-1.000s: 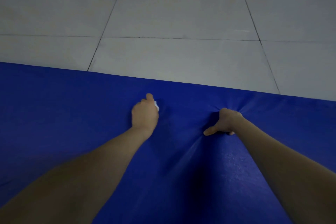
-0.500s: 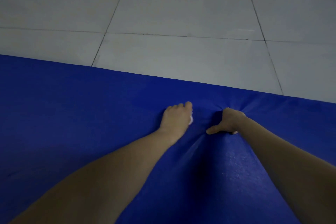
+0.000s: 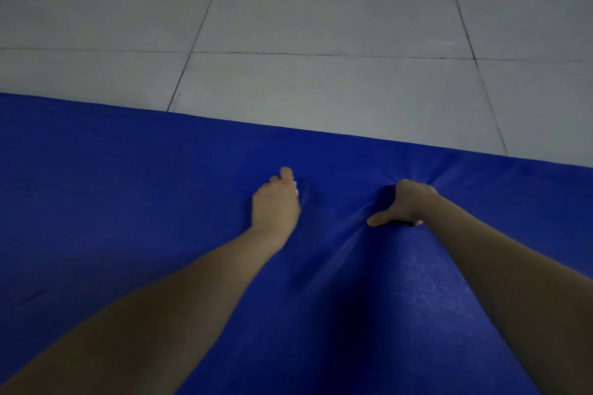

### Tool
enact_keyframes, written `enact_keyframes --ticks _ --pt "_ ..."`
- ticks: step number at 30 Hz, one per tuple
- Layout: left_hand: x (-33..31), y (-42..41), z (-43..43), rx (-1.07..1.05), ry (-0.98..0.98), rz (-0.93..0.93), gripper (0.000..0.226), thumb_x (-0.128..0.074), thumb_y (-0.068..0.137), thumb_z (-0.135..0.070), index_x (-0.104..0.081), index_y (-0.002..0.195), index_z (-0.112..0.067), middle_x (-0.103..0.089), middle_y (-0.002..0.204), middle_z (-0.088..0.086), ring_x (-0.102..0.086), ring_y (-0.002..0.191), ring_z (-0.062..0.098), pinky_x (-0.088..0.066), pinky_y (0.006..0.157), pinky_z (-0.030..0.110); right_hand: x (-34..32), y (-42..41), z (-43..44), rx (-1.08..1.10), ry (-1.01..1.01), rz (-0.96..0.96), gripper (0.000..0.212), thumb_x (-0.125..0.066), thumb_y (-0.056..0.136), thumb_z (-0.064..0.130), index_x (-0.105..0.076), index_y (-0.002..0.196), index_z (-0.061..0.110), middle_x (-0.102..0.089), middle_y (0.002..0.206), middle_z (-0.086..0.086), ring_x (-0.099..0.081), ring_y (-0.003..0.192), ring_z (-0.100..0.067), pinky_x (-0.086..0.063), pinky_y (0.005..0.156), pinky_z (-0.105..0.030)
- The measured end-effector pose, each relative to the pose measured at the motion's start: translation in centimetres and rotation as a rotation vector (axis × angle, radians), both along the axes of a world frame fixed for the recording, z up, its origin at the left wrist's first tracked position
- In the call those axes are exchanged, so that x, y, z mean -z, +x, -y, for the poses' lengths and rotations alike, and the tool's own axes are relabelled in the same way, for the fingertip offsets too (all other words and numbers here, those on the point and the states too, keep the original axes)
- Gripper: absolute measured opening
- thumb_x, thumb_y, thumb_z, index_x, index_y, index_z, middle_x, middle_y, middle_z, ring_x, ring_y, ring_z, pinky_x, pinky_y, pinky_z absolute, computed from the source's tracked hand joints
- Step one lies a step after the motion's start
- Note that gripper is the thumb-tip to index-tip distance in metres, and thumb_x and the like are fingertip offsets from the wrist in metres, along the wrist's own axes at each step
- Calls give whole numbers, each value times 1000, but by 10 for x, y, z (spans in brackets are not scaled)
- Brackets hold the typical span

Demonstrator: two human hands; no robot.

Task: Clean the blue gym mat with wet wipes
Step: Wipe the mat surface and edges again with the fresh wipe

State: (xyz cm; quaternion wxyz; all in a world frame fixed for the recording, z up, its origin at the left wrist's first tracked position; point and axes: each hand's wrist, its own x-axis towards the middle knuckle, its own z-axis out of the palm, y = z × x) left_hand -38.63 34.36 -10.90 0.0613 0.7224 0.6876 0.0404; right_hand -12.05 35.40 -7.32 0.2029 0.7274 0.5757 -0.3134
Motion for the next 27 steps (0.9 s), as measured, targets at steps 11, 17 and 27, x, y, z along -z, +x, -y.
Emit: enact_keyframes --ticks 11,17,27 --pt "-3 105 30 496 48 -82 21 -39 107 -35 -49 108 -16 -66 86 4 -65 71 22 -32 56 34 2 1 8 -79 -24 -3 108 -78 49 80 -48 125 10 -60 115 -3 -60 105 -24 -51 88 -37" --pt "-10 24 9 324 -35 -119 9 -48 99 -24 -50 95 -16 -47 62 -4 -44 50 17 -25 48 28 5 1 10 -1 -6 4 123 -79 44 83 -41 136 13 -54 133 -5 -54 119 -28 -47 94 -38" --pt "-24 -63 6 -280 -122 47 24 -41 104 -22 -51 111 -2 -68 93 17 -63 78 35 -44 59 39 -19 -21 89 -73 -144 21 135 -81 55 77 -18 151 8 -28 149 -17 -44 133 -34 -49 101 -46"
